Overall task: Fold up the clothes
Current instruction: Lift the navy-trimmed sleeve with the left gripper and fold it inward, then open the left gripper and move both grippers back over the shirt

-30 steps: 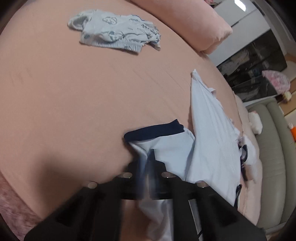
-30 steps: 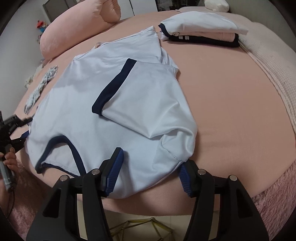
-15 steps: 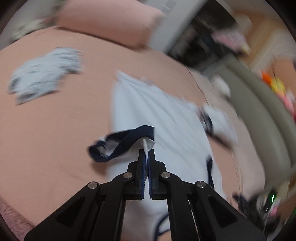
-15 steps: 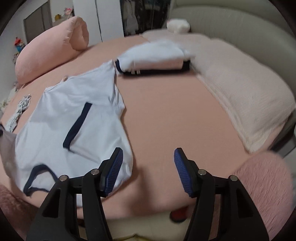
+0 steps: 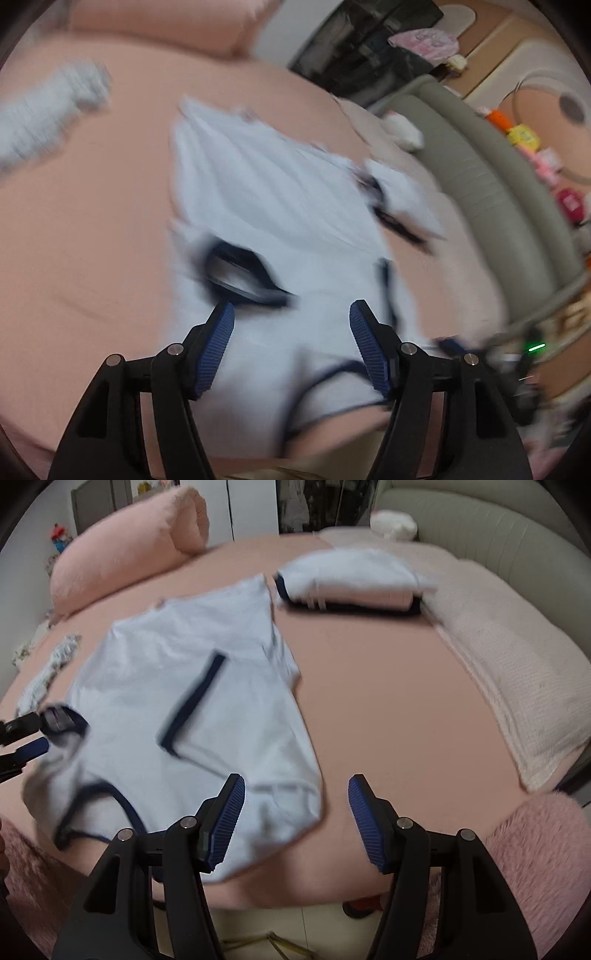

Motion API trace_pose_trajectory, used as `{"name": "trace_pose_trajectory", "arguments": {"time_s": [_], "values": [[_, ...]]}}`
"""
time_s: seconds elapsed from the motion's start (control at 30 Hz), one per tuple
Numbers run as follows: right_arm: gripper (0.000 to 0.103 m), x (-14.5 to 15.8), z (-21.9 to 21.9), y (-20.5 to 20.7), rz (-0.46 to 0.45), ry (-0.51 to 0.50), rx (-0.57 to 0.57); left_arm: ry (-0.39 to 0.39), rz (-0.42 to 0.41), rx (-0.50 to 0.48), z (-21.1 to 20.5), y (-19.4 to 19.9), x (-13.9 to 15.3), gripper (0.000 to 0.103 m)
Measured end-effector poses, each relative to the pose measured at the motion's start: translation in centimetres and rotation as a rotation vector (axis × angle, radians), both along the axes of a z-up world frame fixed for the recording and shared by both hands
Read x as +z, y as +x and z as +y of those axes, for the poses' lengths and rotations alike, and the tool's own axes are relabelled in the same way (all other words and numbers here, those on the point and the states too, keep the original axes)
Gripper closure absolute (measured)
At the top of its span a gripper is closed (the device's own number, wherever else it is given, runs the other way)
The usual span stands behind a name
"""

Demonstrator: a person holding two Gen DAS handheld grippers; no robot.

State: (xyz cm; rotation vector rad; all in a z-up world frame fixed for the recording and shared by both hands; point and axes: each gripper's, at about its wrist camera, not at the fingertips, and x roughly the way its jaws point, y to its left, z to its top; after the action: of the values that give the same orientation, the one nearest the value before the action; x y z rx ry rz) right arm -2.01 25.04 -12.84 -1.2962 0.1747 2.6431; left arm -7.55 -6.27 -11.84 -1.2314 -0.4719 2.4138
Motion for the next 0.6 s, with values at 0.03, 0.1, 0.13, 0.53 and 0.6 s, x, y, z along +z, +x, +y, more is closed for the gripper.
{"name": "trace_pose_trajectory", "arguments": {"time_s": [0.03,0.1,0.13,0.53,0.6], "values": [[0.041,0.8,-0.6,-0.5,0.015,0.000,0.032,-0.038,-0.003,0.026,-0.9,-0.1,-0.2,0.036],[0.040,1.8,-2.8,-2.2,0.019,-0.001,0.127,-0.091,-0.036,0.077,-2.6,-0.7,-1.1,0.043],[0.040,2.0,-4.2,-3.2,0.013,-0.012,0.184,-0.111,-0.058,0.103,-3.3,-1.1,-1.9,0.055],[0.041,-2.4,-20.3,-13.0,-0.100,0.046,0.543,-0.320,-0.173,0.007,-2.5,-0.3,-5.5,0.063],[0.041,-3.5,-19.5,-14.5,-0.140,0.119,0.445,-0.306,-0.170,0.003,-2.8,-0.4,-5.3,0.062]]}}
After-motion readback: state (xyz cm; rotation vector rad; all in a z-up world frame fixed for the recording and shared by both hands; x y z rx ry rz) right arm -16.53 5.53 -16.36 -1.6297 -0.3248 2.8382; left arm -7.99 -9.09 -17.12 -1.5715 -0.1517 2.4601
